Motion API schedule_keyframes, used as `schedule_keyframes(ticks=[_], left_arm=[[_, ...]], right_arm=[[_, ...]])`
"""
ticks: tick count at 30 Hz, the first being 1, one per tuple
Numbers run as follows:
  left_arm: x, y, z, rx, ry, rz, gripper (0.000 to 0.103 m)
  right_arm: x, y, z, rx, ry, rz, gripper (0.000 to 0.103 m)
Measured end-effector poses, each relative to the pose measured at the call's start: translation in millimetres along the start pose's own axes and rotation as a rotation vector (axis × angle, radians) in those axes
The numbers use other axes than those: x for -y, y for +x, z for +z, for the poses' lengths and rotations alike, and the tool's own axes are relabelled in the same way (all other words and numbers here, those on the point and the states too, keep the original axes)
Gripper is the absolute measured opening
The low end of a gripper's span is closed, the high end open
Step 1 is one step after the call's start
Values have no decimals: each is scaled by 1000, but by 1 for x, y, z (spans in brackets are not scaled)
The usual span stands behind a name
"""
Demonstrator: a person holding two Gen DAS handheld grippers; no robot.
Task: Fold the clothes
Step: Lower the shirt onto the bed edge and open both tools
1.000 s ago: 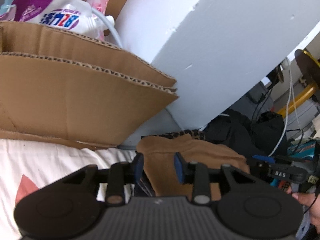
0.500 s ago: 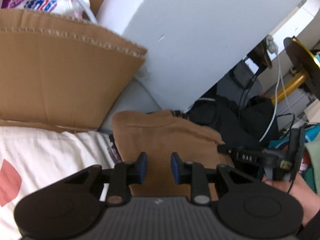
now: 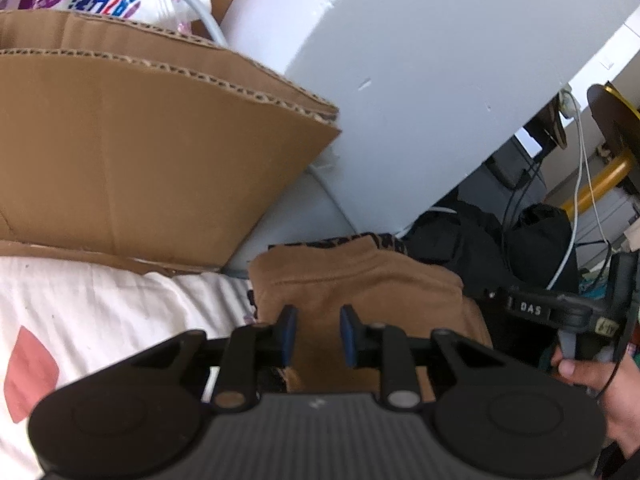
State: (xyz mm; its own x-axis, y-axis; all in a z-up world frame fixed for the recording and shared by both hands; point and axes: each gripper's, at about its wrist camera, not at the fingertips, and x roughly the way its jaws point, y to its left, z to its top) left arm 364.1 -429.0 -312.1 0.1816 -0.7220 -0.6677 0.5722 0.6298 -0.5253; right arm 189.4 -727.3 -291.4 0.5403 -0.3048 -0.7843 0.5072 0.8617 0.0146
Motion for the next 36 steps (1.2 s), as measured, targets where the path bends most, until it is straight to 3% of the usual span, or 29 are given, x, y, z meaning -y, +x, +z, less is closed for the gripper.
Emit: schedule_keyframes(ticks=[6, 8, 11, 22, 28, 36], left_arm=[[7, -13, -12, 22, -11, 8, 27], [9, -19, -18, 30, -8, 18, 38], [9, -29, -28, 40, -22, 38, 47], [6, -26, -81, -51, -88, 15, 47], [4, -27, -107, -91, -128, -8, 47], [7, -30, -142, -162, -137, -28, 47]], right_arm=[[-4, 2, -12, -7, 27, 32, 20], [-6, -8, -19, 8, 25, 54, 21], [-13, -22, -33, 12, -23, 68, 22], [-16, -49, -107, -36, -109, -17, 22], [-10, -65, -124, -14, -117, -75, 21], [-3, -88, -147, -4, -94, -64, 22]])
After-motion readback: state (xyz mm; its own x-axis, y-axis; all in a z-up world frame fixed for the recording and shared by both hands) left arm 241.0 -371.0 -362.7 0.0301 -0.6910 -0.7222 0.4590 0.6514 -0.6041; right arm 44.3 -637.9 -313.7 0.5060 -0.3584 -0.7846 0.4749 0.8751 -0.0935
